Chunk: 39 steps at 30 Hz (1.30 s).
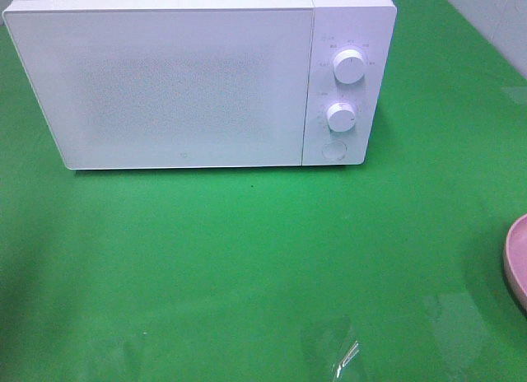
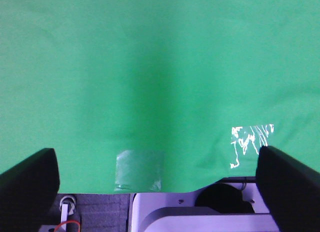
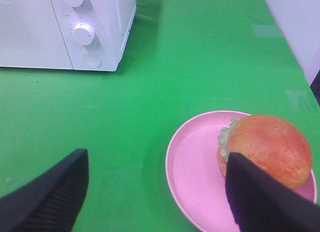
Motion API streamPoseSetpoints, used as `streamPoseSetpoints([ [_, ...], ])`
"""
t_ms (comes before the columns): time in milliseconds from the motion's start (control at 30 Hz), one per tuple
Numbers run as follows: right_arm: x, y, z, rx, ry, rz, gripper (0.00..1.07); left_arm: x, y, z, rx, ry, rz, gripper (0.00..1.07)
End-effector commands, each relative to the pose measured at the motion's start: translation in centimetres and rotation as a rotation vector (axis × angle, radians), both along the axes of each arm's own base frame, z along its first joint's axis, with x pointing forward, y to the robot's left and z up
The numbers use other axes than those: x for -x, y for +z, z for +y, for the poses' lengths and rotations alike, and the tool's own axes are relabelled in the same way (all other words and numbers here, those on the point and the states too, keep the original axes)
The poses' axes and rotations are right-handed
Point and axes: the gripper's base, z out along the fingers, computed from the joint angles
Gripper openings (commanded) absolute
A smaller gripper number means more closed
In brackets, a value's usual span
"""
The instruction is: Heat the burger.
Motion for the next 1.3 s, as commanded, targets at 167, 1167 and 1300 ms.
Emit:
streamPoseSetpoints([
  [167,0.4,0.0,0.0,-0.007,-0.003,-0.034,0.73,5.8,0.2,0.0,-0.049,0.019,-0.226,1.01],
  [1167,0.4,0.0,0.0,-0.007,-0.003,-0.034,0.73,16.6,0.1,-0.7,-0.081,0.032,-0.673,1.01],
  [1300,0.4,0.0,0.0,-0.007,-0.003,-0.034,0.73,18.0,0.1,-0.8,-0.086,0.033,-0.763,1.01],
])
